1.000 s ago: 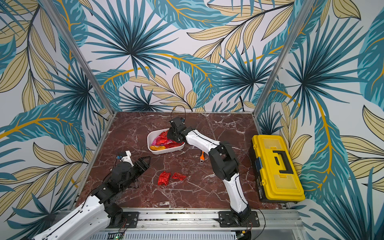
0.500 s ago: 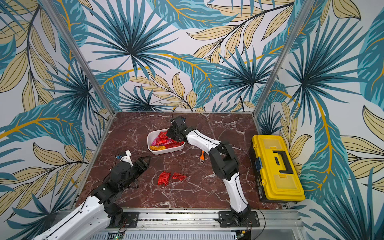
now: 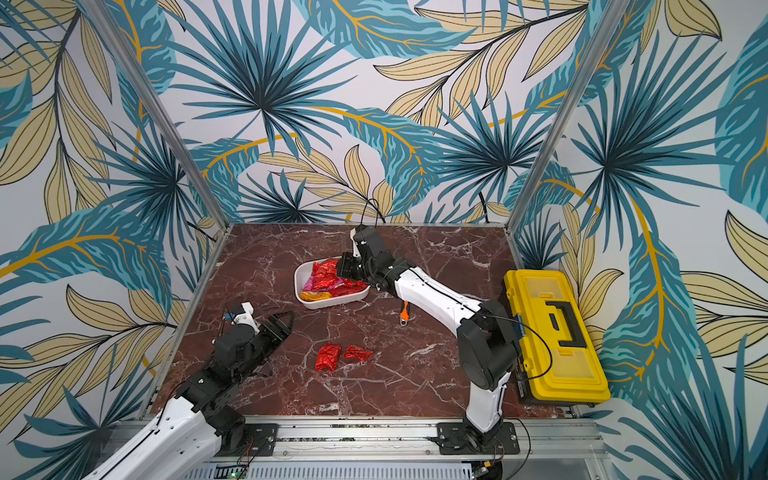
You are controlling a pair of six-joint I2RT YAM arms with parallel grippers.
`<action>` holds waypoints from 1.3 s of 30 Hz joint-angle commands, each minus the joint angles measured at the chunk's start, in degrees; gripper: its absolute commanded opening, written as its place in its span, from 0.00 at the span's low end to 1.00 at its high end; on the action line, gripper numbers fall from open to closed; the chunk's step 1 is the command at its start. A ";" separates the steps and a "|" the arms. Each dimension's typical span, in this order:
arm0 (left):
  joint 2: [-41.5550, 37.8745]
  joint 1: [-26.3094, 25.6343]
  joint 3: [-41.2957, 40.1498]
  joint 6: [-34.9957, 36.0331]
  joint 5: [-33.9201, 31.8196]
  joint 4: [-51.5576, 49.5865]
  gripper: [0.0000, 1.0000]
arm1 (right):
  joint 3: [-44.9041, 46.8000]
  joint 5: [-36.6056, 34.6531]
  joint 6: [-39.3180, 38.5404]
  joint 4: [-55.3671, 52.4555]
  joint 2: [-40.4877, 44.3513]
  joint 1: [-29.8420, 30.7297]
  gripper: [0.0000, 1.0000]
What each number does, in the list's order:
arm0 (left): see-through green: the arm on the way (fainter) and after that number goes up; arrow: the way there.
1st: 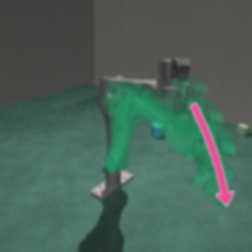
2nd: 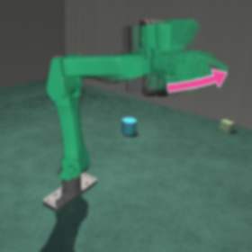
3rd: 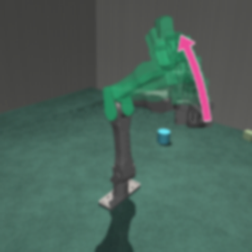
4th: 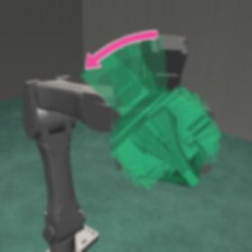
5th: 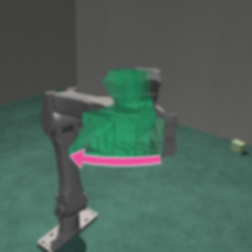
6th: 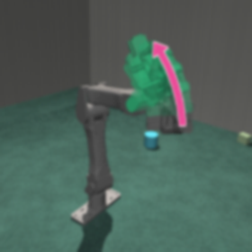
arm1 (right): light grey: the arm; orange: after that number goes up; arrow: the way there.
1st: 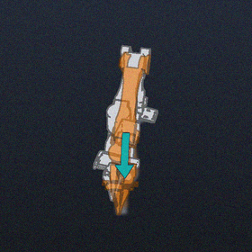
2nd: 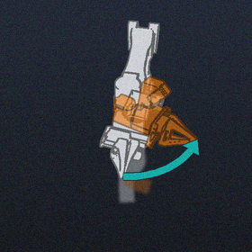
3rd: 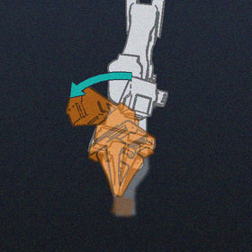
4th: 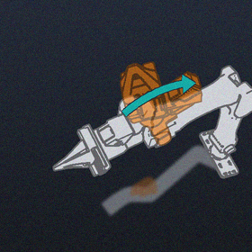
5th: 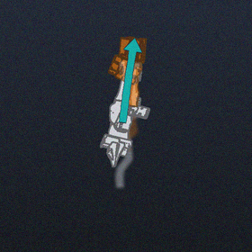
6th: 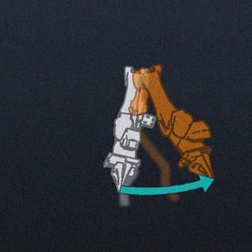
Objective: Take the tea bags out of the storage box
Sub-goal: Pick up the tea bag from the storage box, then place the tea bag at the center of the board.
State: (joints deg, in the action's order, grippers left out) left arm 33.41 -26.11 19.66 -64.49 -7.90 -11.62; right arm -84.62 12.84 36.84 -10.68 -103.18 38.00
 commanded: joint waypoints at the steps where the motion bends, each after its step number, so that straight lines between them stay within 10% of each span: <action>1: -1.34 1.73 3.71 0.12 -1.43 -7.65 0.72 | 4.15 6.07 -11.76 -5.79 1.35 2.47 0.00; 11: -6.04 2.13 2.58 -5.47 -6.99 -20.86 0.72 | 3.47 7.55 -32.17 -21.92 -3.07 12.70 0.00; 28: -7.83 2.19 -0.94 -6.46 -4.95 -22.40 0.71 | -4.22 7.93 -35.33 -21.59 -13.96 18.18 0.00; 39: -7.59 2.13 -3.42 -5.38 -2.60 -17.43 0.71 | -3.45 2.08 -34.83 -19.93 -12.00 18.25 0.40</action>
State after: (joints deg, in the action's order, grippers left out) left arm 26.20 -24.27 18.06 -71.26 -11.27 -31.97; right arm -88.79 18.33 1.69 -31.55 -116.57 56.03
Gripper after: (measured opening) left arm 0.713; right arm 0.397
